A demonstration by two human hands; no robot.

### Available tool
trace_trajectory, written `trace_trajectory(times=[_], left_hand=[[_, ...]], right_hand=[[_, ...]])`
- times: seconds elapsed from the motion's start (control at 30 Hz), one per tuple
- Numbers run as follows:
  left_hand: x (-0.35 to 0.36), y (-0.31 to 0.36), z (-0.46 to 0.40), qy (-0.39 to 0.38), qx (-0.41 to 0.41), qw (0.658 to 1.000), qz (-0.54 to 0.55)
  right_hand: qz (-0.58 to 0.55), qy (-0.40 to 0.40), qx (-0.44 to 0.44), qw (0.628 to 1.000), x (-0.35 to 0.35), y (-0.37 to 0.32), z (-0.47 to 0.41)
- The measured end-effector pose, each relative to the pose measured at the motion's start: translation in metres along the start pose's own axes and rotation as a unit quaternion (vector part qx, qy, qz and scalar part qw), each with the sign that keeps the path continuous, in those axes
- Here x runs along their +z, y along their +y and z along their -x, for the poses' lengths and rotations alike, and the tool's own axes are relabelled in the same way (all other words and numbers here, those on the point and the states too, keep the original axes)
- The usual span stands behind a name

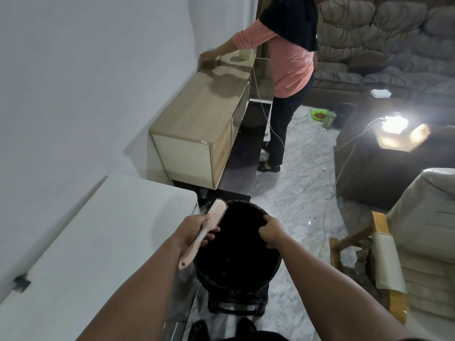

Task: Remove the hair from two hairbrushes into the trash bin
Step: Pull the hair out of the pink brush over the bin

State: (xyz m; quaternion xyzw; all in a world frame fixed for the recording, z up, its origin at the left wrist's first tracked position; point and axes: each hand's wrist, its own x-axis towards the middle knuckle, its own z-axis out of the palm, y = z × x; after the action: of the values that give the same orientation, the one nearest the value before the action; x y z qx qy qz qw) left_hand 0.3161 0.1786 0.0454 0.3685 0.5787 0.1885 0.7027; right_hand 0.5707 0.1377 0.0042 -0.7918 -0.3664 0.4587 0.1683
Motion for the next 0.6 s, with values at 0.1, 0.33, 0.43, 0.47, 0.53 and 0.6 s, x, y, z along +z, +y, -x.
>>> trace_trajectory(times=[0.1, 0.33, 0.43, 0.47, 0.53, 0.6], left_hand=[[0.012, 0.002, -0.002, 0.020, 0.007, 1.000, -0.021], [0.045, 0.000, 0.006, 0.021, 0.097, 0.993, -0.057], [0.047, -0.006, 0.005, 0.029, 0.109, 0.989, -0.092], [0.050, -0.009, 0.004, 0.039, 0.111, 0.988, -0.099], [0.060, -0.012, 0.000, 0.059, 0.115, 0.986, -0.102], [0.067, -0.010, -0.005, 0.071, 0.127, 0.984, -0.102]], right_hand=[[-0.012, 0.062, -0.170, 0.984, 0.012, -0.021, 0.016], [0.007, 0.085, -0.261, 0.962, 0.039, -0.049, 0.031], [0.065, 0.080, -0.251, 0.962, 0.037, -0.052, 0.032], [0.076, 0.080, -0.248, 0.963, 0.036, -0.054, 0.032], [0.096, 0.094, -0.250, 0.959, 0.034, -0.057, 0.032], [0.111, 0.108, -0.248, 0.956, 0.031, -0.059, 0.032]])
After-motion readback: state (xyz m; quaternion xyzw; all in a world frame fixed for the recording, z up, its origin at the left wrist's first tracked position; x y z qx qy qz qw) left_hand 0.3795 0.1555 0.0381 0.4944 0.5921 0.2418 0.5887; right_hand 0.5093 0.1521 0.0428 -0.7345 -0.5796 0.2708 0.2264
